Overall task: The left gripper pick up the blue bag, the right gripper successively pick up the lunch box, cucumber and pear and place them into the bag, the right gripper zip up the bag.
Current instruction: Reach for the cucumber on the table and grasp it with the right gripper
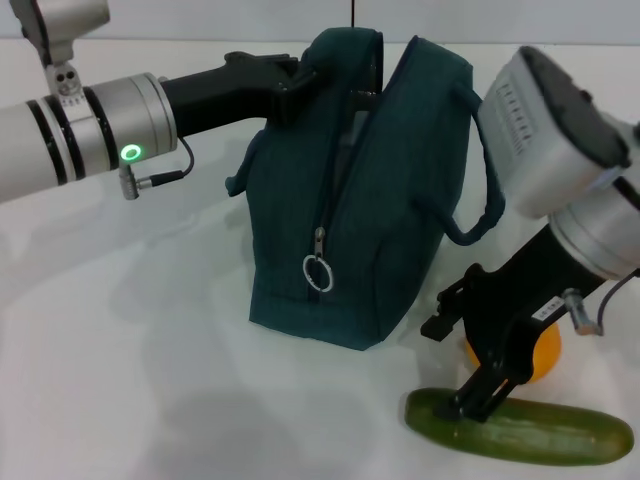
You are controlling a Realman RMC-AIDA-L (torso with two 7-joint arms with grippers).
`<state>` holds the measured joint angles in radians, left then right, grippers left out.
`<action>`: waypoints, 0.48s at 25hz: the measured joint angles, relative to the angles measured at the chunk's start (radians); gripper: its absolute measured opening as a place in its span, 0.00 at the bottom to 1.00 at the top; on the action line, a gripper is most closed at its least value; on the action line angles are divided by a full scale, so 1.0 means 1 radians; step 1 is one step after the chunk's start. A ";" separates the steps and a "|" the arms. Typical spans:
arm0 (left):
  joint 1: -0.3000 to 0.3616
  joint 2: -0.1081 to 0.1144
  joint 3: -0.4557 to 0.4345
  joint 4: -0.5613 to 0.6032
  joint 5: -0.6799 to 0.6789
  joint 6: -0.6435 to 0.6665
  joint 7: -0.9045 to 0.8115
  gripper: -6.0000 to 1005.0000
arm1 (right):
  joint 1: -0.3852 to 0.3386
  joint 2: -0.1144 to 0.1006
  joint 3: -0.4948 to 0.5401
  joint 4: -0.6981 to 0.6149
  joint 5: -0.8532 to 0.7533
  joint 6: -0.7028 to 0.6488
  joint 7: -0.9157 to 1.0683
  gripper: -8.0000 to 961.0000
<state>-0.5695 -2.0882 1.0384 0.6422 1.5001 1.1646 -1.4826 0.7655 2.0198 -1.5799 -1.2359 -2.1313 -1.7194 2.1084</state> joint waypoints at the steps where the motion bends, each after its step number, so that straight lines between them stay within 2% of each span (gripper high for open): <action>1: 0.002 0.000 0.000 0.000 0.000 -0.003 0.000 0.12 | 0.002 0.000 -0.014 -0.001 -0.008 0.010 0.009 0.91; 12: 0.019 0.001 0.000 -0.008 -0.001 -0.026 0.001 0.12 | 0.025 0.004 -0.211 -0.027 -0.076 0.119 0.144 0.91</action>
<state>-0.5509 -2.0876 1.0384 0.6340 1.4995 1.1390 -1.4818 0.7903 2.0238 -1.7909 -1.2632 -2.2075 -1.6001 2.2529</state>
